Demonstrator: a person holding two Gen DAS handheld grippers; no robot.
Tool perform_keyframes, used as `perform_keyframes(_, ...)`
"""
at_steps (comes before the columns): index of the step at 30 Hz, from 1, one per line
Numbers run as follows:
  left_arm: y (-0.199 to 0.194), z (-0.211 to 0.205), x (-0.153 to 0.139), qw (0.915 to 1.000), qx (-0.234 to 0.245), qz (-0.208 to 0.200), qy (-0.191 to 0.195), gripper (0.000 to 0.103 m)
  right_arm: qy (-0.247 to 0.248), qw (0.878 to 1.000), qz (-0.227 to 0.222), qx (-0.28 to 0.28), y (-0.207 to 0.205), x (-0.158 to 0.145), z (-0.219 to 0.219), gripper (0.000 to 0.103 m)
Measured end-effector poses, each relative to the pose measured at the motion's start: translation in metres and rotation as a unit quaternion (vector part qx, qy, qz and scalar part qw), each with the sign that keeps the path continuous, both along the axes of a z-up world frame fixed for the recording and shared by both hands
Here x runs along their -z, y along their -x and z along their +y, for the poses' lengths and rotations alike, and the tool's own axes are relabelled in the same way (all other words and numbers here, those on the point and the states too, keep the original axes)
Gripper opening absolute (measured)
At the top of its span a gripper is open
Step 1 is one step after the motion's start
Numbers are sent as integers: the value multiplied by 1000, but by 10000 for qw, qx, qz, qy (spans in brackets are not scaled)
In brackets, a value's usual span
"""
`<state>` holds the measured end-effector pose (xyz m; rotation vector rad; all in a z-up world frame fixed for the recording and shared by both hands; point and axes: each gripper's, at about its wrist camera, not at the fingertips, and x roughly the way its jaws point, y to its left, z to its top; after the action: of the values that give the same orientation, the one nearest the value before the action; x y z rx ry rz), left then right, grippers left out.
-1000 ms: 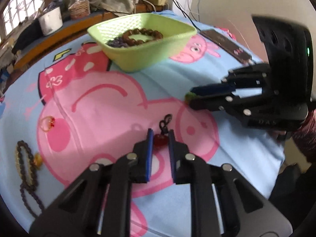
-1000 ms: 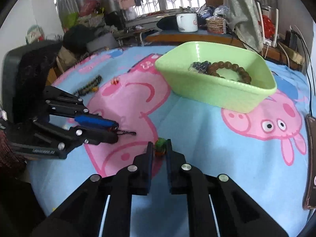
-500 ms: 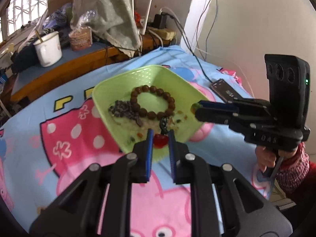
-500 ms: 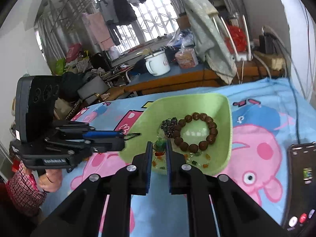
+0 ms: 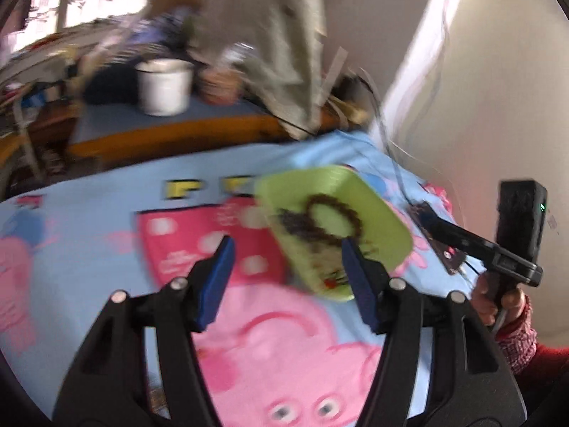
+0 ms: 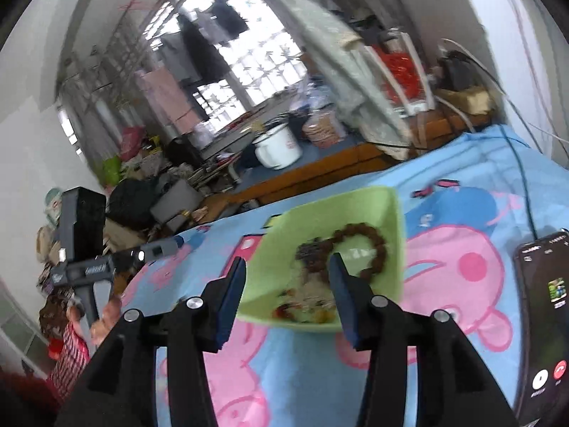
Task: Organize jewelry
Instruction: 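Grasp the small gold chain charm with the right tool while the left tool grasps the amber bead charm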
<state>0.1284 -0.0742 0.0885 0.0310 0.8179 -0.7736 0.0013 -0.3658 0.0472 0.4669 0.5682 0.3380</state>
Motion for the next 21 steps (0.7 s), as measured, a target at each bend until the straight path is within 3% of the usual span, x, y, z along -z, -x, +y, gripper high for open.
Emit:
perform_keyframes(4, 8, 60, 5, 9981, -579, -60, -185, 60, 209, 9978, 29, -623, -2, -2, 45, 15)
perform_keyframes(8, 12, 107, 31, 9947, -988, 159, -251, 59, 904, 9870, 310, -1289, -19, 12, 112, 1)
perform_keyframes(10, 15, 117, 39, 9942, -1026, 231, -238, 55, 1271, 9783, 423, -1579, -31, 22, 148, 0)
perform_keyframes(13, 24, 126, 46, 9945, -1004, 169, -233, 54, 1653, 9682, 568, -1790, -55, 35, 187, 0)
perform_keyframes(17, 48, 121, 50, 9970, -689, -143, -319, 54, 1791, 9615, 703, -1960, -83, 46, 217, 0)
perform_keyframes(21, 71, 91, 64, 9936, -216, -542, -968, 54, 2033, 9523, 799, -2132, -103, 56, 235, 0)
